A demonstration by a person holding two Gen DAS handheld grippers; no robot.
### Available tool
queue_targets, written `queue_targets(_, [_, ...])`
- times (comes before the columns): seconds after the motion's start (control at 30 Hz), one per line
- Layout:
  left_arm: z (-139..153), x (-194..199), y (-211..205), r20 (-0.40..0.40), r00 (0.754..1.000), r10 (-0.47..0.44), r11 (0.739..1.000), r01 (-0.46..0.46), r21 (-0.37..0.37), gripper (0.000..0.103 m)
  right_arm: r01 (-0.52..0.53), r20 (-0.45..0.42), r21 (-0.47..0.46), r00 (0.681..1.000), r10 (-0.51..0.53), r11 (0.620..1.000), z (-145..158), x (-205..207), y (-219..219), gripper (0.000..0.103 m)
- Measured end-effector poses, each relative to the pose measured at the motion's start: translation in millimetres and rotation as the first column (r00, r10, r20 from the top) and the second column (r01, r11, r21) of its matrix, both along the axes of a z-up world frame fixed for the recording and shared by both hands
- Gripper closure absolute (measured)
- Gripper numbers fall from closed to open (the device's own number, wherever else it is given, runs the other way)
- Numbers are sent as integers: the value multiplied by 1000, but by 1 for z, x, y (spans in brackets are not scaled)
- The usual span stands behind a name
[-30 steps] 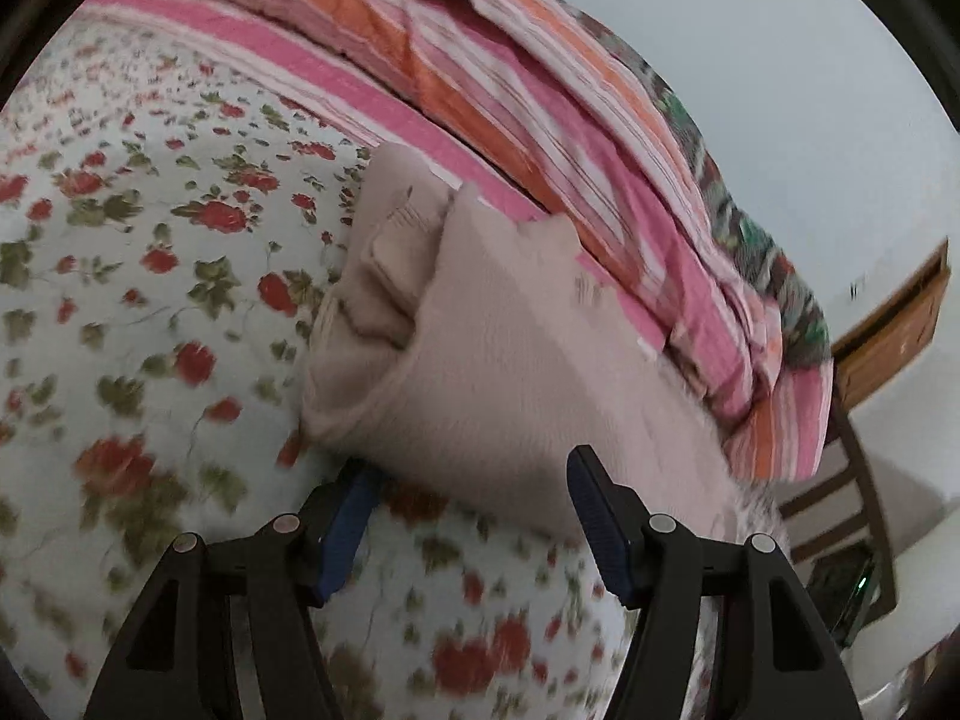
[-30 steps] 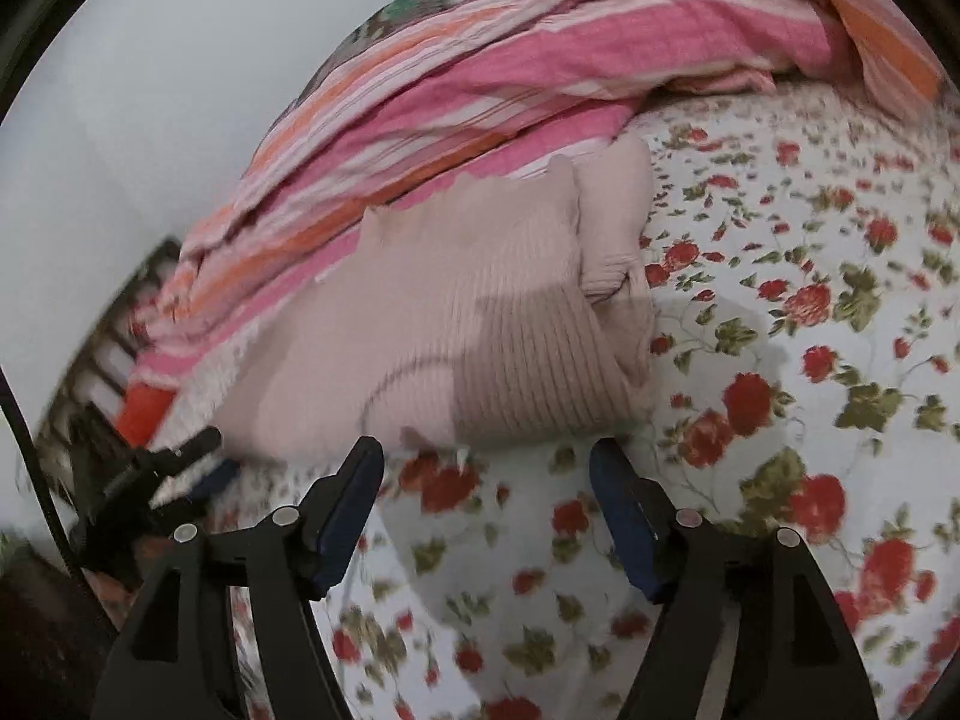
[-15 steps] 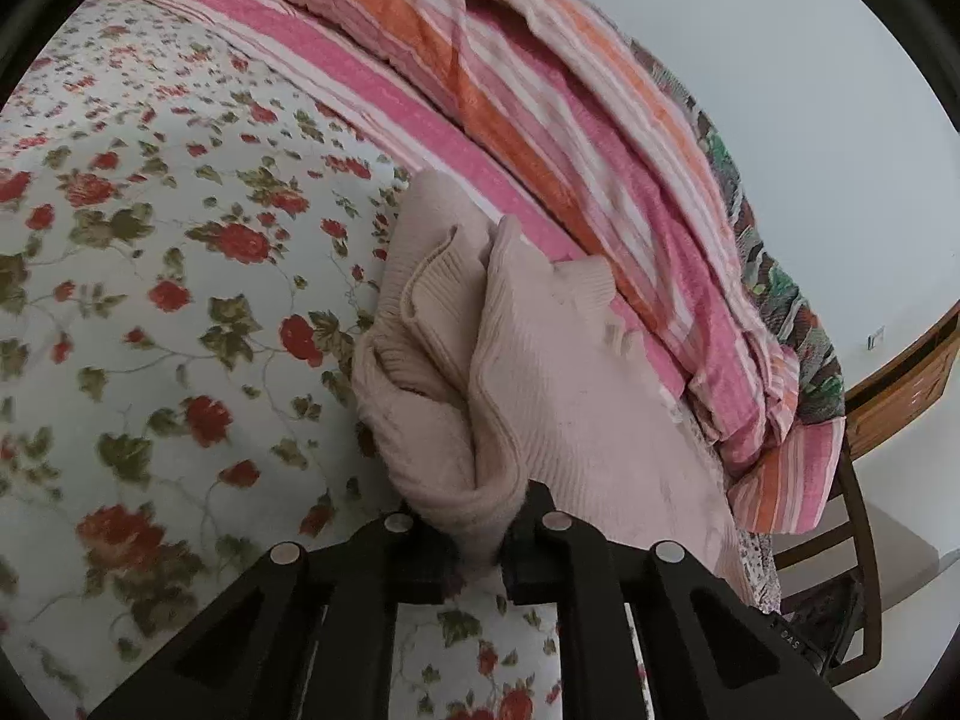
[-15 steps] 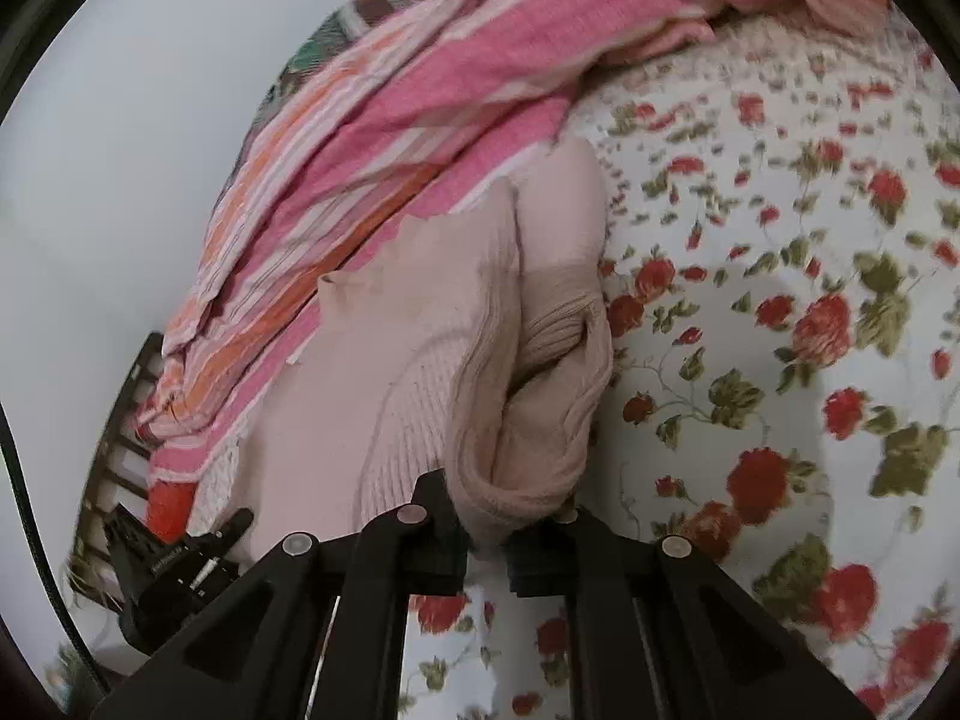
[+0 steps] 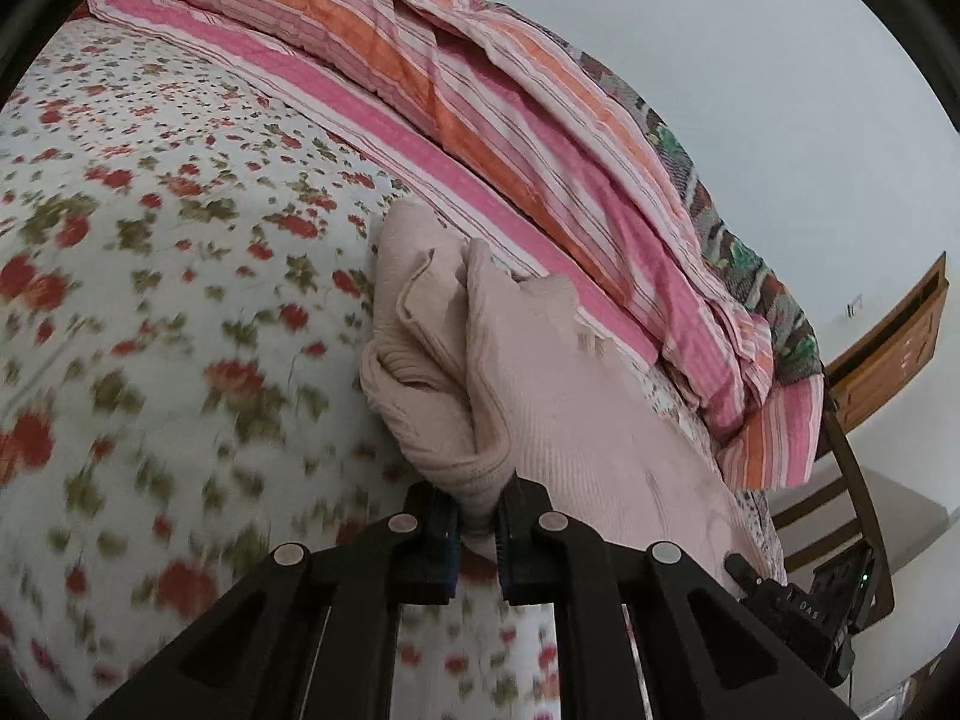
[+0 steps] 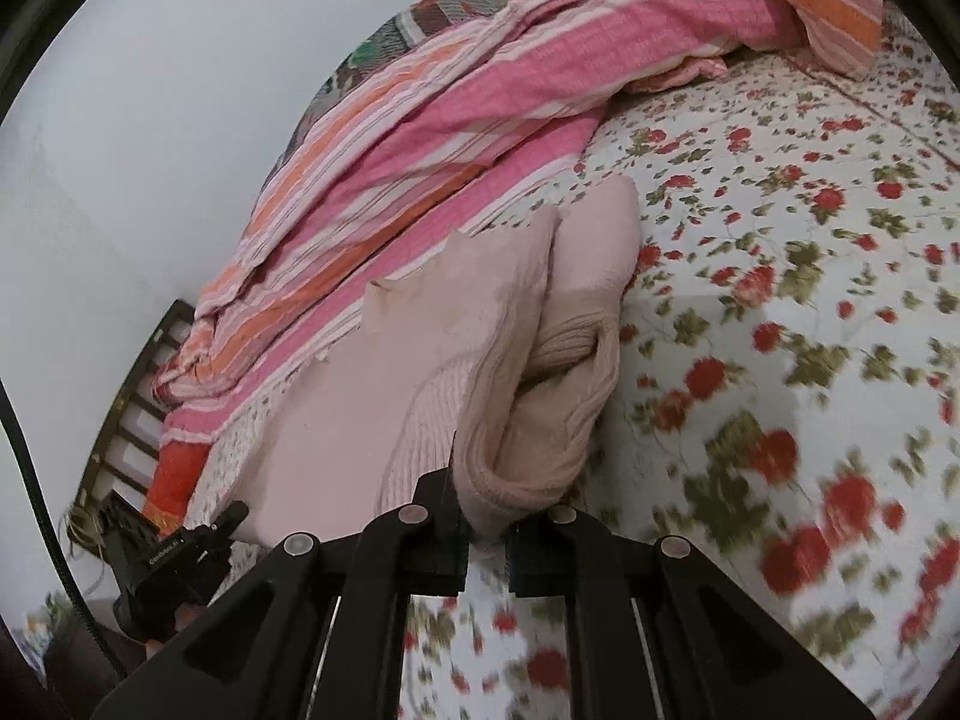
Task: Fold small clothes
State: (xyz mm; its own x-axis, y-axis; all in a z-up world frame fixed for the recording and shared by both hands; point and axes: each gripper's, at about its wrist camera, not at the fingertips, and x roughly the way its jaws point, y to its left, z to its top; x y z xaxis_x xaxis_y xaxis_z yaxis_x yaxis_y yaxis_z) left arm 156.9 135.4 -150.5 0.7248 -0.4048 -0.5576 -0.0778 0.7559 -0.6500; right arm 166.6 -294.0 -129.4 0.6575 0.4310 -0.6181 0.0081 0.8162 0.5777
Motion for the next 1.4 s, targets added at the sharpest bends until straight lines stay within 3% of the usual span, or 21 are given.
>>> queue_targets(0.23, [7,-48,-9,13,1000,-24,999,24,33,94,-37,25,-68,999,39,997,10,-43,-4,95])
queue_targets(0.47, [11,-89,-17,17,999,-48,997,47,58,93,-28,13,-219,999,32,975,15,-87,1,94])
queue_targets(0.53, [9,-93,-18,-1,999,-52,996,52,71,92,-3,9,-269,1000,6,963,17,-93,2,81])
queue_targets(0.57, [8,-94,-18,-12,999,-48,995,49,85,89,9,14,-293,1000,-5,956,19,-96,2,78])
queue_targets(0.63, [8,-95,-15,-36,999,-30,991,35,126,74,26,41,-303,999,-14,953,27,-101,-1,63])
queue_targets(0.77, [19,-95,-3,-13,1000,9,991,-7,132,51,69,104,-351,994,-34,934,46,-109,-6,58])
queue_targets(0.8, [23,-94,-1,2,1000,16,991,-16,131,47,73,110,-361,993,-36,930,49,-108,-6,57])
queue_targets(1.03, [41,-67,-4,32,999,-1,985,-5,171,46,74,135,-407,991,-20,911,60,-91,-2,57])
queue_targets(1.4, [44,4,-43,25,994,-108,946,95,309,48,46,87,-420,996,-10,907,41,-29,5,57])
